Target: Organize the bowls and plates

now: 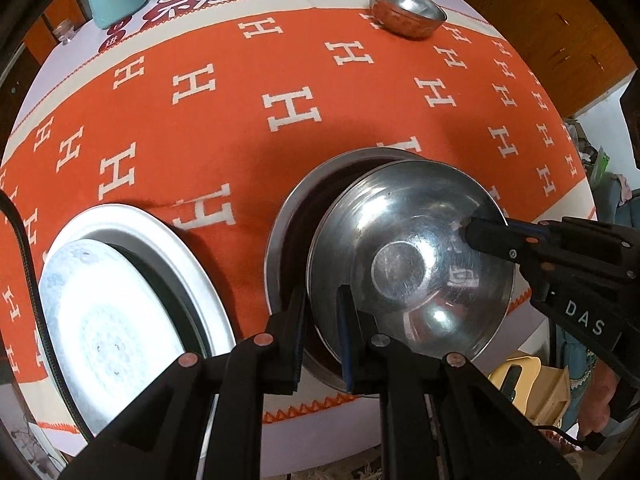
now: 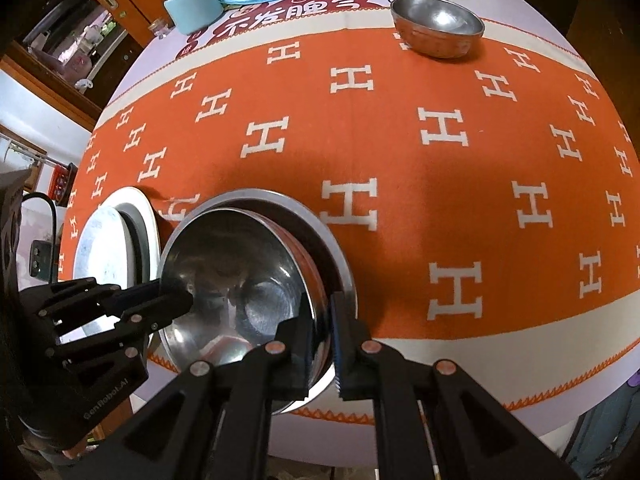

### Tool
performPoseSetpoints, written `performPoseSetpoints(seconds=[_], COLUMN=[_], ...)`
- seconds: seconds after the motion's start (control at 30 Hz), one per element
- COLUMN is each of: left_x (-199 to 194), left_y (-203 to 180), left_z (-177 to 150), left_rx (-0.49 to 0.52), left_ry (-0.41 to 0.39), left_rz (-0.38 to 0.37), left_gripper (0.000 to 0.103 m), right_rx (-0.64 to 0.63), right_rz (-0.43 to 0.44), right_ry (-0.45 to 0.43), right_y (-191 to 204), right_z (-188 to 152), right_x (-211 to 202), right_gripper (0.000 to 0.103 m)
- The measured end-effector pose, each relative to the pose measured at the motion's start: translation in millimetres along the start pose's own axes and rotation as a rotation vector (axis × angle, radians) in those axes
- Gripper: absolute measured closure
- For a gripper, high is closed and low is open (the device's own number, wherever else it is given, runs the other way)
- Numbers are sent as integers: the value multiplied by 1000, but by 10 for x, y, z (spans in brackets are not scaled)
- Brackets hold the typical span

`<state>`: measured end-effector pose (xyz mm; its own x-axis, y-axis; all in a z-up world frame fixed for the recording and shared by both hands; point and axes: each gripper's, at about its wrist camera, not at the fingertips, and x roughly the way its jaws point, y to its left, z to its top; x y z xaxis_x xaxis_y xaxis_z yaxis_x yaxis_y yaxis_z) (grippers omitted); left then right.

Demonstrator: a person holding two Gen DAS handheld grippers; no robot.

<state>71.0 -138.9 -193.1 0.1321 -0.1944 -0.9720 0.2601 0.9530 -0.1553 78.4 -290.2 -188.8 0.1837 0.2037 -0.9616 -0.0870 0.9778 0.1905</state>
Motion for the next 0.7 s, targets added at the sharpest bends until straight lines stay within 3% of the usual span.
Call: performPoseSetpoints(seconds=[0.47, 0.63, 0.7], left_x=[-41, -192, -242], left_y=[26, 19, 24], left_z=[6, 18, 30], left_rx=[-10, -3, -1], left_ry=[-18, -75, -94], left_rz=[-8, 23, 29], left_gripper=[85, 69, 62], right_rx=[-63, -108, -120], right_rz=[-62, -108, -109], right_ry=[-16, -89, -112], right_y=[112, 207, 235], right_z=[11, 15, 17], right_x=[58, -102, -170], right_gripper=[92, 61, 59])
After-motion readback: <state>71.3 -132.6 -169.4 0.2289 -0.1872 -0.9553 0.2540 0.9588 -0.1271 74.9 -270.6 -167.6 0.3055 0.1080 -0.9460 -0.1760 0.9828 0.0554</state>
